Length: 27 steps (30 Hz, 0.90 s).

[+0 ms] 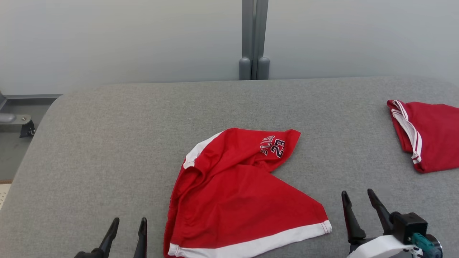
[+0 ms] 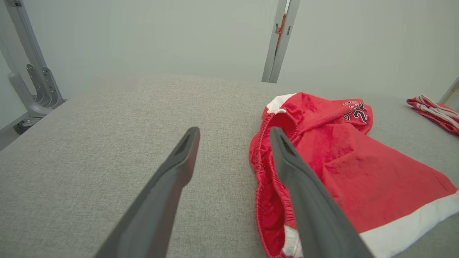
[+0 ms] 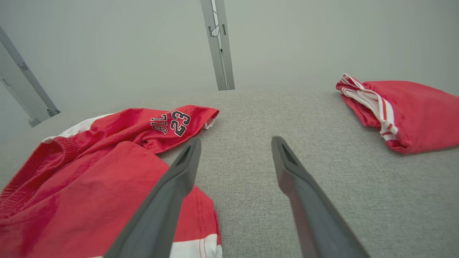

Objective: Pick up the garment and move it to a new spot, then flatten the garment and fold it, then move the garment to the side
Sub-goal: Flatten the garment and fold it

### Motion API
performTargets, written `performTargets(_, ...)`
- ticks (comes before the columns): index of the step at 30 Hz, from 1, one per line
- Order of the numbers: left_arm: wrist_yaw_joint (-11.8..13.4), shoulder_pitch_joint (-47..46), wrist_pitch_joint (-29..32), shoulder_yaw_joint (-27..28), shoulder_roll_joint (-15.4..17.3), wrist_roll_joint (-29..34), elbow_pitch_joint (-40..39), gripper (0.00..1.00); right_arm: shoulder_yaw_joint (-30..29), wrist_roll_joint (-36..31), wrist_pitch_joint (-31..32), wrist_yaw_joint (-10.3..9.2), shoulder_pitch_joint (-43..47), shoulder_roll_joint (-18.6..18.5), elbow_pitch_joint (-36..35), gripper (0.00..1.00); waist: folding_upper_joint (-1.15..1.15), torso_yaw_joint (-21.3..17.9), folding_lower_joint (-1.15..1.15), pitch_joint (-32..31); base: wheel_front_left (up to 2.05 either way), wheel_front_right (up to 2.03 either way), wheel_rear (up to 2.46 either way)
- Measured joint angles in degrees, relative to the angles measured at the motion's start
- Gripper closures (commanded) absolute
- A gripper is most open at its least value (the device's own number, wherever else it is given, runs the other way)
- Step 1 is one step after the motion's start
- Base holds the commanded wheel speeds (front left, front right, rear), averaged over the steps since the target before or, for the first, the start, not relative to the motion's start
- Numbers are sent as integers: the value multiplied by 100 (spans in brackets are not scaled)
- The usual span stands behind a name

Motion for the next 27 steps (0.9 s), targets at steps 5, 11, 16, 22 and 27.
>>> performTargets(5,-2,-25,815,-420,410,-200,54,0,532,12,1173,0,-242,-533,0,0,0,-51,0,-52,0,0,0)
performTargets(11,-1,114,2401,-858,542,-678,-557,0,901,41,2820,0,-230,-933,-407,0,0,-56,0,-18,0,0,0)
performTargets(16,21,193,2980,-1049,533,-839,-842,0,1055,122,3659,-2,-83,-960,-502,0,0,-1,0,75,0,0,0)
performTargets(22,51,196,3214,-1205,524,-853,-837,0,1134,-31,3841,-1,-120,-782,-446,0,0,28,0,212,0,0,0)
performTargets(27,49,109,3206,-1265,569,-850,-719,0,1289,-118,3823,-1,-306,-680,-269,0,0,36,0,344,0,0,0)
